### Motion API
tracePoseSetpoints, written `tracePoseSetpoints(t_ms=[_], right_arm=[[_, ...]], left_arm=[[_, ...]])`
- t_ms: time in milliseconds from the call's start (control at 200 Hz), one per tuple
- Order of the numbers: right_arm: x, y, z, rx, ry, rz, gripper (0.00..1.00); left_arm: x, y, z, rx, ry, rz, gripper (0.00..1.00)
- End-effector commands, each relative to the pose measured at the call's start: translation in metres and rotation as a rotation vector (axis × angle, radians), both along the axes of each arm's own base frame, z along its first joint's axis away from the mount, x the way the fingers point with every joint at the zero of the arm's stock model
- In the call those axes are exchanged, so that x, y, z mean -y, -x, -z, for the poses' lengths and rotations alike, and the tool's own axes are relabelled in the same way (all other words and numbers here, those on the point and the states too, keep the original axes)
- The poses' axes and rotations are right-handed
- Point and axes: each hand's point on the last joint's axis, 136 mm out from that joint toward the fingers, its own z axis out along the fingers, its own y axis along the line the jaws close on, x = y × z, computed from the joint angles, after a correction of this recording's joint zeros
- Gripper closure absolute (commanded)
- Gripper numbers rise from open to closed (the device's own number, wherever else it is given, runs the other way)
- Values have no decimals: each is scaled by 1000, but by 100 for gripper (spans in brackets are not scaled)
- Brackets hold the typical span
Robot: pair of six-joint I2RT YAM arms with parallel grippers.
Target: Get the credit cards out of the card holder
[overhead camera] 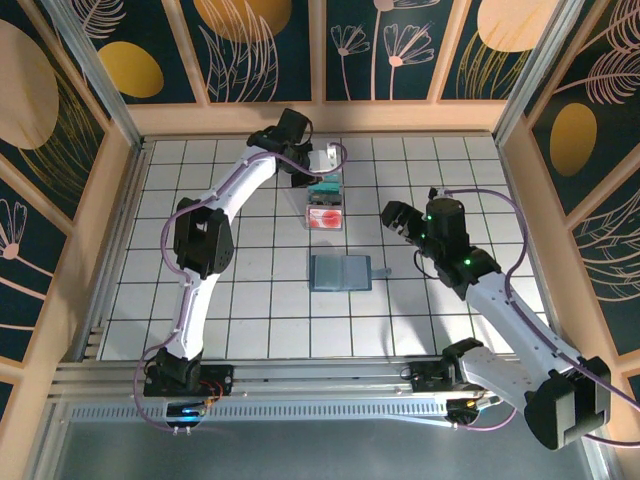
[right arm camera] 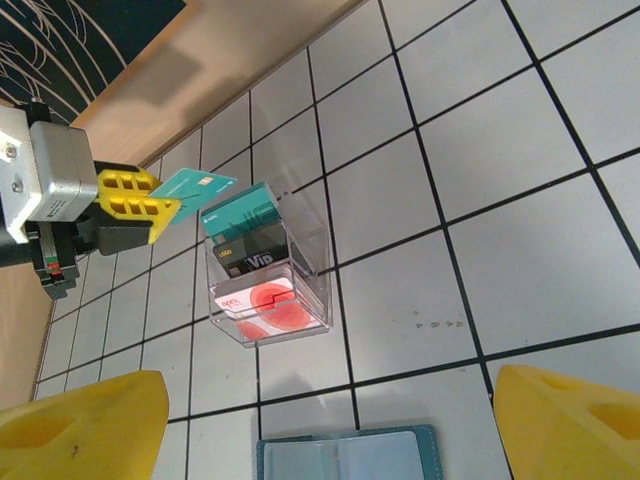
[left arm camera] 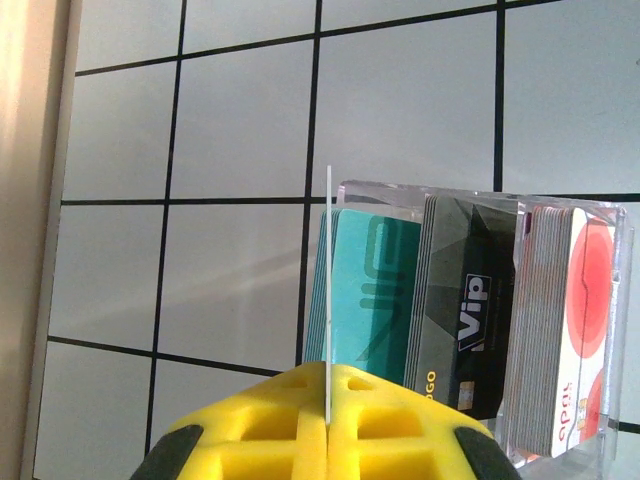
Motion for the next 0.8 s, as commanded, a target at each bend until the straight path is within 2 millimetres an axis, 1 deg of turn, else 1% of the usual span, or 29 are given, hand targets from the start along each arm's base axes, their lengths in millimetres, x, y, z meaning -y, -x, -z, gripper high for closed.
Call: tracePoseSetpoints(t_ms=[0, 310, 490, 796], right_arm=[[0, -5, -13, 35, -18, 5, 15], [3, -5, -17, 42, -9, 13, 15], [3, -4, -17, 39, -5, 13, 15], [4, -4, -19, 43, -1, 13, 15]], left_arm=[[-1, 8, 13, -43, -9, 37, 100], [-1, 9, 27, -69, -16, 40, 100], [1, 7, 30, -72, -12, 40, 100], [1, 2, 40, -76, -21, 30, 100]])
